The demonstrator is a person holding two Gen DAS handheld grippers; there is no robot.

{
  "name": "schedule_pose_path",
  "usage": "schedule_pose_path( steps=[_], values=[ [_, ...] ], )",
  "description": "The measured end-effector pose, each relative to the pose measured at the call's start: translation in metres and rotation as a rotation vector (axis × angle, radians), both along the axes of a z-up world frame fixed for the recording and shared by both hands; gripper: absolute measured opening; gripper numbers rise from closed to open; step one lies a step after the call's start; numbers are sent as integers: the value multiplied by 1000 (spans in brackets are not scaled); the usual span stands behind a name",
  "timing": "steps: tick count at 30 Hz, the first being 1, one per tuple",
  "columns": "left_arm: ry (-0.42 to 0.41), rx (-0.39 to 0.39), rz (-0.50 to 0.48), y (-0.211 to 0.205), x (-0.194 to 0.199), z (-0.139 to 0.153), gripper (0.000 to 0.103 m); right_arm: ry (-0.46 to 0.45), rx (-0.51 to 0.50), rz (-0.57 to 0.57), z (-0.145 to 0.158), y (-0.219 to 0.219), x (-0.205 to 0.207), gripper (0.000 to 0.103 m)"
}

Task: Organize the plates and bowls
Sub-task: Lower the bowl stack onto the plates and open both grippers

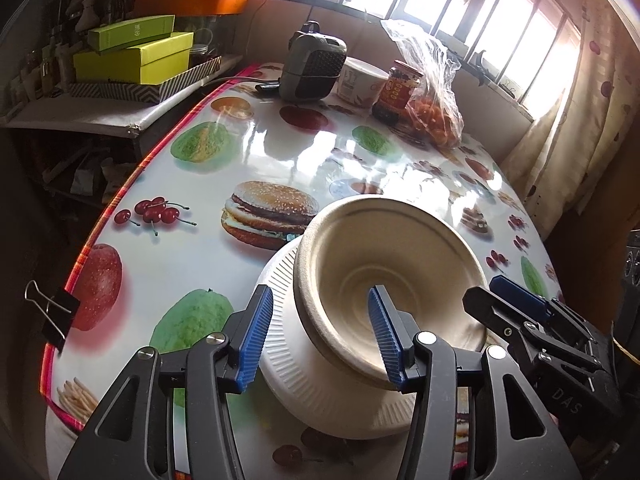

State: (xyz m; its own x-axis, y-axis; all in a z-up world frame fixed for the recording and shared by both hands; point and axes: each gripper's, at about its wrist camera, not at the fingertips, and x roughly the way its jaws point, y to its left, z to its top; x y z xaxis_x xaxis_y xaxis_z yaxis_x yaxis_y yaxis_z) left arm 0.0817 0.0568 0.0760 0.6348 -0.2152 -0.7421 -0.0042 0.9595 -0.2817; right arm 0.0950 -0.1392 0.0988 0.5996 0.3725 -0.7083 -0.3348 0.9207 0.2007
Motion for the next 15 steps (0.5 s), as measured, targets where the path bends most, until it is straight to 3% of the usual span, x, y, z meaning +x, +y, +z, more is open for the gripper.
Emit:
schedule_pose_path(
  steps=[15],
  values=[
    [-79,74,34,3,-35,13,51,-75,9,-9,12,-9,-31,52]
  ],
)
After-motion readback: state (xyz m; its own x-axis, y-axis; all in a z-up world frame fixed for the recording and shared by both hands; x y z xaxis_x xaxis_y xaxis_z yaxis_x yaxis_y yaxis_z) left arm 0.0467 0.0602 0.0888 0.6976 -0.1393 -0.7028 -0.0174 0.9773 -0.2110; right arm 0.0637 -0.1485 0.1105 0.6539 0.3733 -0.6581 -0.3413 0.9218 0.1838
